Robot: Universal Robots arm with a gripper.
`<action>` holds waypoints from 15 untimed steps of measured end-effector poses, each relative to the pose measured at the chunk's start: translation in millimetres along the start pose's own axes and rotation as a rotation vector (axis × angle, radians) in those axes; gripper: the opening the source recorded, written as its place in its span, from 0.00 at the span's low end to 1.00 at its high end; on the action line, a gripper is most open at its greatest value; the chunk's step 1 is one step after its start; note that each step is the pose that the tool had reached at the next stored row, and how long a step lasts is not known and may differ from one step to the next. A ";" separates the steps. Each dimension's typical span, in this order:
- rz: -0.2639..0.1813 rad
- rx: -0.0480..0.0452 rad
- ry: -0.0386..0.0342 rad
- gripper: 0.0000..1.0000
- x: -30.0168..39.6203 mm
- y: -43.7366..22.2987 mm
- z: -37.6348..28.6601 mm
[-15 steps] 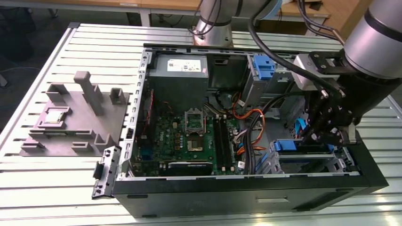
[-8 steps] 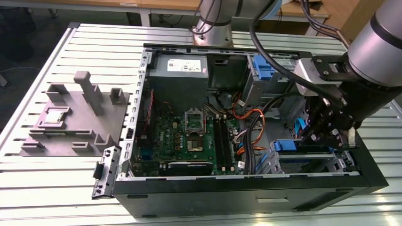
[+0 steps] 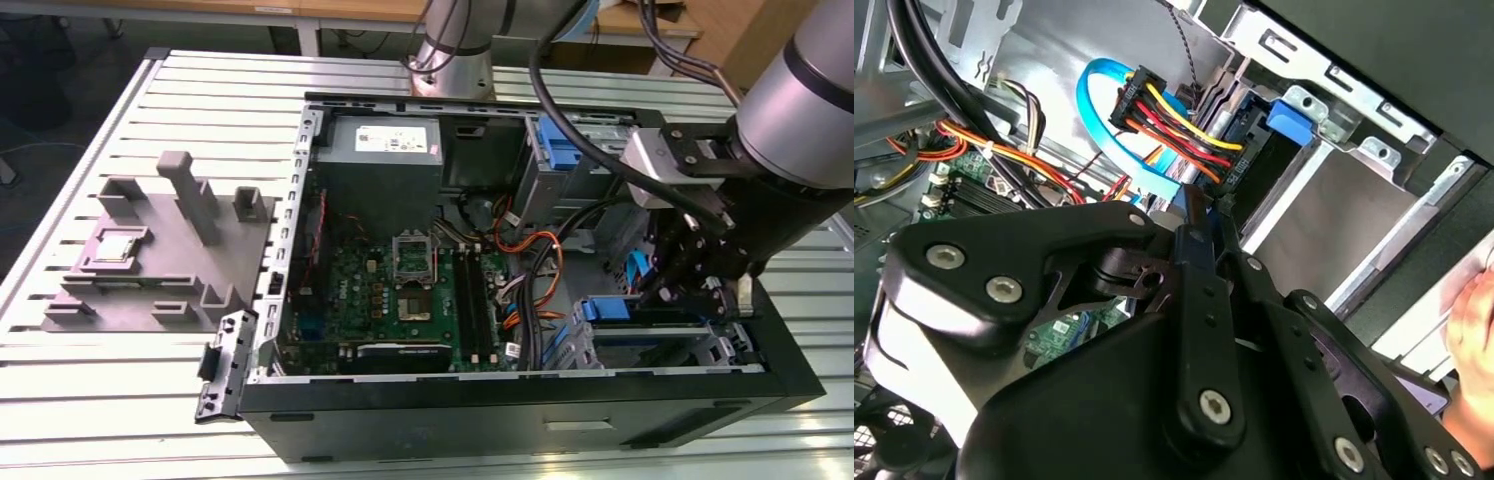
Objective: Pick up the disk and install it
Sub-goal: 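Insert the second disk wire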
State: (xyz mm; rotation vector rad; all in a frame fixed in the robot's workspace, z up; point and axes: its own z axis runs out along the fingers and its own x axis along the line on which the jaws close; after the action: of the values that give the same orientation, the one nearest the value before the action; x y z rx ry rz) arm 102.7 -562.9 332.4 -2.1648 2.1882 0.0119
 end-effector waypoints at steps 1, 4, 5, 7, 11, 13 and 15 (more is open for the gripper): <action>0.000 0.0000 0.0001 0.16 0.0 0.0 0.2; 0.000 0.0000 0.0002 0.16 0.1 0.0 0.6; 0.000 0.0000 0.0001 0.16 0.1 0.0 0.6; 0.000 0.0000 0.0001 0.16 0.0 0.0 0.4; 0.000 0.0000 0.0000 0.16 0.0 0.0 -0.8; 0.000 0.0000 0.0000 0.16 0.0 0.0 -0.8; 0.000 0.0000 0.0000 0.16 0.0 0.0 -0.8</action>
State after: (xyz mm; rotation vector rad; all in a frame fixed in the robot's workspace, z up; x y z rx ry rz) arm 102.7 -562.9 333.2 -2.1648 2.1882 0.0119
